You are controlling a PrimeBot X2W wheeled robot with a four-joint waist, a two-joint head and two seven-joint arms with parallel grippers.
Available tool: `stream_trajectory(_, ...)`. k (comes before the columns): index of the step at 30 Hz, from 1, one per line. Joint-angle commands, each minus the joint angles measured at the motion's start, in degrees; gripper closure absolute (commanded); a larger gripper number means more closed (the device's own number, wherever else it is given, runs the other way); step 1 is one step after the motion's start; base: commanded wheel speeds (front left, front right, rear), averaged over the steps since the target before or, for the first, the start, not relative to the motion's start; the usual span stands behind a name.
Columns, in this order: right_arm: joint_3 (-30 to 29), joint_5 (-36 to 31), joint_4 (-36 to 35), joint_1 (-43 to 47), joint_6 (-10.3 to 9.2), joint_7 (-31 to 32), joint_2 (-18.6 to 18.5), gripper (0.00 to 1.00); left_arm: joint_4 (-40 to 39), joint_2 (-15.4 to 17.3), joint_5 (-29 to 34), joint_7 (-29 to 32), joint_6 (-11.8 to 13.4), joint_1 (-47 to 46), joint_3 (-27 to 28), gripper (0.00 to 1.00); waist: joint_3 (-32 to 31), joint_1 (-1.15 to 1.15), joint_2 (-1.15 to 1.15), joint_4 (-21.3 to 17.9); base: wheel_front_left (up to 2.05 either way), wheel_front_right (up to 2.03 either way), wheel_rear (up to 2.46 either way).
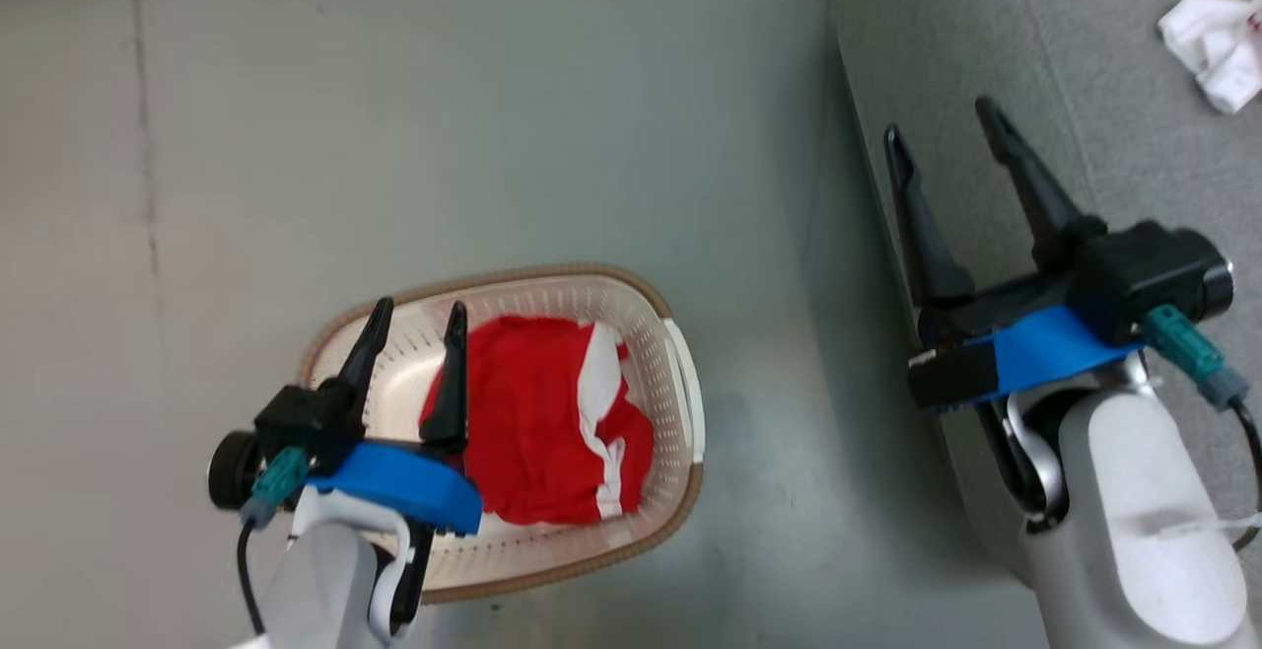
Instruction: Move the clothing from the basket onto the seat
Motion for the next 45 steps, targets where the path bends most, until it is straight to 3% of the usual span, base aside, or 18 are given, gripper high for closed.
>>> stream_trajectory(1,-0.03,-0.47,-0.64,-2.19,0.01,-0.55,0.05,0.00,1.82,0.65,-0.49,-0.16,-0.41,-3.14,-1.35,0.00,7.35,-0.02,0.00,-2.66,0.00,0.00,0.00)
stream_trajectory(14,0.95,1.61,-3.61,-7.46,0.01,-2.12,0.06,0.00,16.81,3.47,-4.34,-0.17,-0.41,-18.61,-13.63,0.00,20.30,-0.02,0.00,-4.98,0.00,0.00,0.00)
stream_trajectory(26,2.05,3.09,-4.16,-9.14,0.01,-3.82,0.06,0.00,25.98,5.08,-8.13,0.43,-0.41,-26.13,-25.55,0.00,25.77,-0.02,0.00,-6.86,0.00,0.00,0.00)
stream_trajectory(32,2.74,3.93,-4.47,-8.93,0.01,-4.51,0.06,0.00,30.69,5.30,-8.84,1.96,-0.39,-28.85,-27.32,0.00,27.08,-0.02,0.00,-7.89,0.00,0.00,0.00)
stream_trajectory(45,3.84,5.72,-5.12,-7.47,0.01,-5.58,0.06,0.00,40.64,2.90,-9.43,4.89,5.18,-34.10,-26.70,0.00,29.57,-0.02,0.00,-9.93,0.00,0.00,0.00)
